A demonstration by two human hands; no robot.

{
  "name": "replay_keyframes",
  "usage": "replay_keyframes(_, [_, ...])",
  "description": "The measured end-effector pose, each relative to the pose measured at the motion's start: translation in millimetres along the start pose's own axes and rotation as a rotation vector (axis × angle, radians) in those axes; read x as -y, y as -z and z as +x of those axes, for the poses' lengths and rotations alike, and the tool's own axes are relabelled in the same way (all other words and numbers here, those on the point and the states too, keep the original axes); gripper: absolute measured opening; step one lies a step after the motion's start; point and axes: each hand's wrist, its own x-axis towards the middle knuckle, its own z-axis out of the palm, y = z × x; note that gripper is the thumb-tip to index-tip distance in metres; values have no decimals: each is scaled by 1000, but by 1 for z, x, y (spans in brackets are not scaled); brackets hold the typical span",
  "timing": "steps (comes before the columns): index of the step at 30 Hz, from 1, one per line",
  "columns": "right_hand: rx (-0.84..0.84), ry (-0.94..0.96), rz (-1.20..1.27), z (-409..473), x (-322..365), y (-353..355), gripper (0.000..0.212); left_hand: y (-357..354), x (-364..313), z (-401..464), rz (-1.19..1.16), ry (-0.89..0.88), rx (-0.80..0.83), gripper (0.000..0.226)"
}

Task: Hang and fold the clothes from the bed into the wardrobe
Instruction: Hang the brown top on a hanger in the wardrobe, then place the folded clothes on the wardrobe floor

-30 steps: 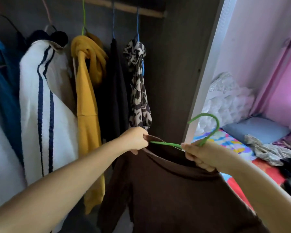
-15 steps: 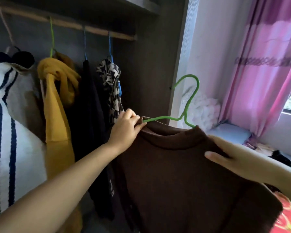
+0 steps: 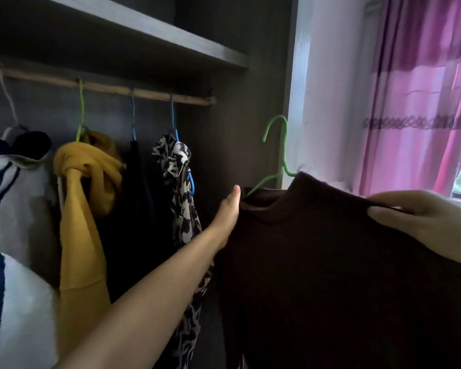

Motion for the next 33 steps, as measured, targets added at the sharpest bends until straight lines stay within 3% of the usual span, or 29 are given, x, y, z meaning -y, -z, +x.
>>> replay_keyframes(4, [-19,-40,12,99,24,-38,24,1,1,24,-169,37,83,67])
replay_keyframes(9, [-49,42,42,215,66,-98,24,16,-23,54,-275,14,110,68])
replay_keyframes(12, [-51,36,58,269,84,-123,29,29,-37,68,-253,-56,127,65])
replay_keyframes(17, [-27,50,44,324,90,-157,30,41,-34,93,-160,-81,9,63])
replay_keyframes(20, [-10,41,40,336,74,-177,24,45,-17,95,-117,-30,4,64])
replay_keyframes(25, [-3,44,10,331,52,-189,37,48,21,74,-3,28,68,61])
replay_keyframes(28, [-14,58,-129,314,44,-184,48,53,30,59,31,35,124,61])
replay_keyframes(33, [-70,206,-319,241,26,-184,63,52,38,28,55,43,74,60])
